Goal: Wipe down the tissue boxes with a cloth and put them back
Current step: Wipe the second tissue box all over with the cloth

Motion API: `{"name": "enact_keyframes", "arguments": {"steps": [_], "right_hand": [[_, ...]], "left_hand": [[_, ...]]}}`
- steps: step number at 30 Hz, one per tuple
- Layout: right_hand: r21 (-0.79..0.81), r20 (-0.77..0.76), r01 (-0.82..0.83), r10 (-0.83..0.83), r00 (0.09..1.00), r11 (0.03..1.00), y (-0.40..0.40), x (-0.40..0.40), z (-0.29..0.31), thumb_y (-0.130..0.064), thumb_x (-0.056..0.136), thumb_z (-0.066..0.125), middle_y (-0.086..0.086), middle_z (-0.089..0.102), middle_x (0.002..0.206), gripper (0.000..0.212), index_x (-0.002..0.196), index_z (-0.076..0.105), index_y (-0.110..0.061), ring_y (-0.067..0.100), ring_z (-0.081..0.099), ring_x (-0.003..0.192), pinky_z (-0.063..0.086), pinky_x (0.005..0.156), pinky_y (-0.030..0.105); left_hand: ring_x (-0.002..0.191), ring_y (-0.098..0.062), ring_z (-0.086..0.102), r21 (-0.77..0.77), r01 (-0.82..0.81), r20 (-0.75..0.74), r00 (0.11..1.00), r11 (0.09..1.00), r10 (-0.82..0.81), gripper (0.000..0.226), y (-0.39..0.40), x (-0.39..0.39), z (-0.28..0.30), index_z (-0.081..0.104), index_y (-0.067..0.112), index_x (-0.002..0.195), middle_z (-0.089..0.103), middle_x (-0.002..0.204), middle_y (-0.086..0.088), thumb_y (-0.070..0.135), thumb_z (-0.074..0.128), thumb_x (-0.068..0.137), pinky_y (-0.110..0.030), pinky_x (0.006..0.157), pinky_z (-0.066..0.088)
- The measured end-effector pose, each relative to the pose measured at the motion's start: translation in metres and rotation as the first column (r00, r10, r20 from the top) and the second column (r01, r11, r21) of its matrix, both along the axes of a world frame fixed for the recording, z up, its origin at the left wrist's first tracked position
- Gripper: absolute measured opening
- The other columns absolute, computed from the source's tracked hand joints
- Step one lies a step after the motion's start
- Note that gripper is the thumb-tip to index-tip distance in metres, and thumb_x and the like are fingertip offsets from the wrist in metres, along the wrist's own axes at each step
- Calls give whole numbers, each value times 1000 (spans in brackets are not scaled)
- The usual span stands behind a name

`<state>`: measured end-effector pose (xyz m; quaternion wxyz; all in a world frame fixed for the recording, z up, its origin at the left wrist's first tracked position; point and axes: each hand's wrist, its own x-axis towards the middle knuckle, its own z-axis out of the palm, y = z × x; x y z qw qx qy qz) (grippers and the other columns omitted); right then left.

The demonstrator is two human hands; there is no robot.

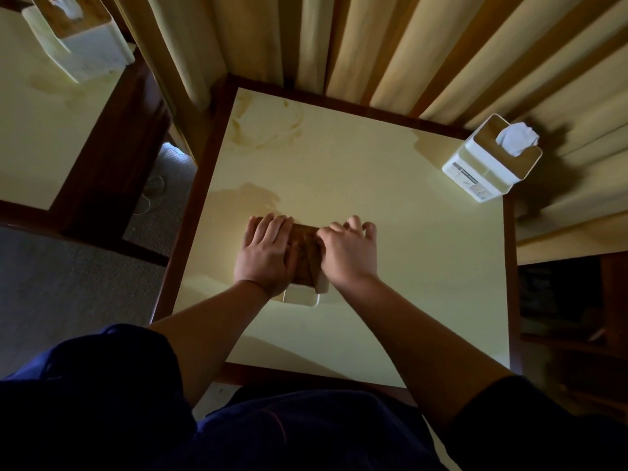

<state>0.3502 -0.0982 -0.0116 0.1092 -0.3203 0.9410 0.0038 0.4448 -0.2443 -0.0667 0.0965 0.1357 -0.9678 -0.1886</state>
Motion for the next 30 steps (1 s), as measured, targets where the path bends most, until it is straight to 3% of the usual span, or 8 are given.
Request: {"name": "enact_keyframes", "arguments": {"steps": [3,7,13,16,19,25,28,30], "right_hand": [[-25,15,141,-141,990,990,-5,1,-1,-9,93,64,-7,73,114,30,112,75,-29,34,51,130,26,112,57],[-12,49,137,-136,990,991,-4,14,-1,-5,95,55,-6,66,117,34,119,67,-27,31,48,124,30,104,52],[-100,-42,-43,39,998,994,22,42,-6,-18,88,65,-4,70,90,5,86,67,-22,31,59,99,33,91,46],[-166,-118,-105,86,989,981,27,58,-7,-25,90,52,-2,66,77,20,75,65,-20,31,61,86,41,83,43],[-196,-59,-90,80,995,977,30,66,-2,-32,86,42,-1,65,72,31,70,65,-19,31,61,80,45,76,41],[16,175,-49,45,983,999,18,45,21,-40,84,19,-5,69,92,52,89,68,-22,29,53,108,33,95,46],[36,164,4,-10,986,999,8,29,22,-23,93,44,-5,67,104,25,100,68,-25,28,50,117,31,99,46],[33,132,46,-50,990,998,0,18,21,-16,92,53,-6,68,107,23,104,70,-26,28,51,118,30,98,46]], "left_hand": [[136,-35,47,-8,-4,1,1000,1000,4,55,0,0,-1,56,6,142,59,138,-12,37,44,99,-55,122,27],[135,-37,48,-2,-1,-4,1000,1000,1,56,0,-1,0,57,5,141,59,137,-13,38,41,99,-56,121,28],[139,-35,45,-8,9,41,999,1000,-9,55,0,0,1,53,7,146,57,144,-12,38,39,102,-54,124,23],[138,-36,46,-14,11,29,1000,1000,-11,55,-1,0,-1,53,6,145,58,142,-12,38,38,103,-54,124,24],[137,-36,47,-24,9,34,999,1000,-8,55,0,0,-1,54,6,145,58,141,-12,38,38,102,-53,124,25],[141,-34,43,-5,10,70,997,1000,-10,55,-1,-1,1,52,9,147,56,145,-11,39,37,103,-52,126,20],[142,-33,43,9,-1,80,997,1000,1,56,0,-1,4,52,9,147,56,145,-10,40,36,103,-52,126,20],[140,-34,45,7,1,61,998,1000,-2,57,0,0,4,54,8,145,57,143,-11,40,37,102,-53,125,23]]}}
